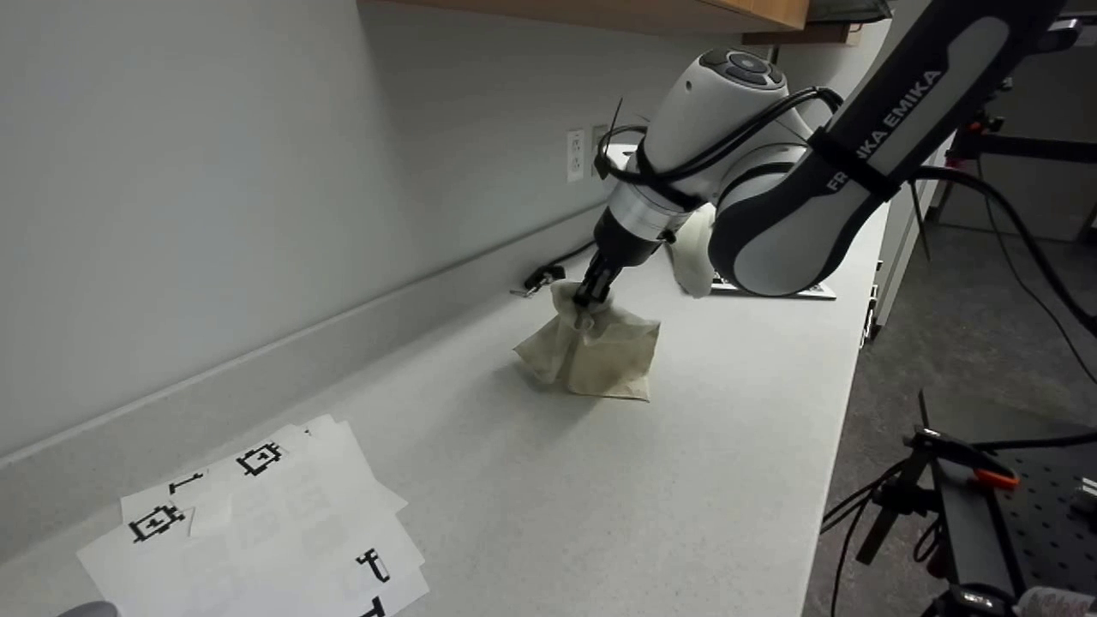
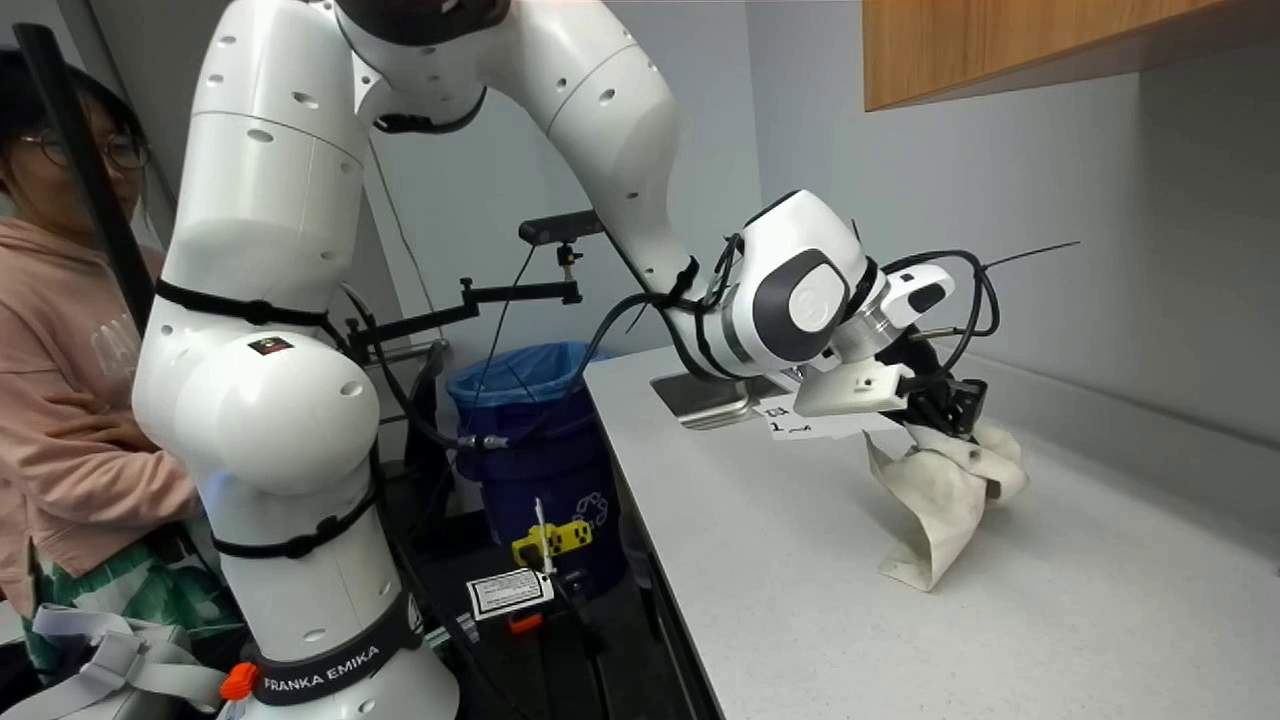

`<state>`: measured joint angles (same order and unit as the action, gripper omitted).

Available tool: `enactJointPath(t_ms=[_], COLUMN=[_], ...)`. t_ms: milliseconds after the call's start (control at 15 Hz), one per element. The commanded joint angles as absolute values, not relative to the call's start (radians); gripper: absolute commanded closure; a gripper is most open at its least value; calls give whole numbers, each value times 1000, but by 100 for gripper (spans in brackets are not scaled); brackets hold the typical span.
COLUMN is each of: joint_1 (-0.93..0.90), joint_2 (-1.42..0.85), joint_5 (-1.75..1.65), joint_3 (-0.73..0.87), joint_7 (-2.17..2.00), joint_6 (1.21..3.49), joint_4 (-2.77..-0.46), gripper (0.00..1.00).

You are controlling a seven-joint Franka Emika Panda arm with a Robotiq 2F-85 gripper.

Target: Use the cloth to wipe the countertop

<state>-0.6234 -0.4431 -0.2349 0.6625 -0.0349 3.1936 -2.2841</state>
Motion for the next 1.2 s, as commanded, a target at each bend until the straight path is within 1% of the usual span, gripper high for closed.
enactJointPath(t_ms=[0, 200, 467, 1133], joint_1=[-558, -456, -262, 98], joint_2=[-426, -416, -418, -500], joint_5=[-197, -170, -104, -51], joint_3=[581, 481, 312, 9], joint_7=[-63, -68, -49, -25], joint_6=[3208, 3225, 3248, 3217], joint_4=[-2308, -2327, -2327, -2284], gripper=[99, 99, 99, 99])
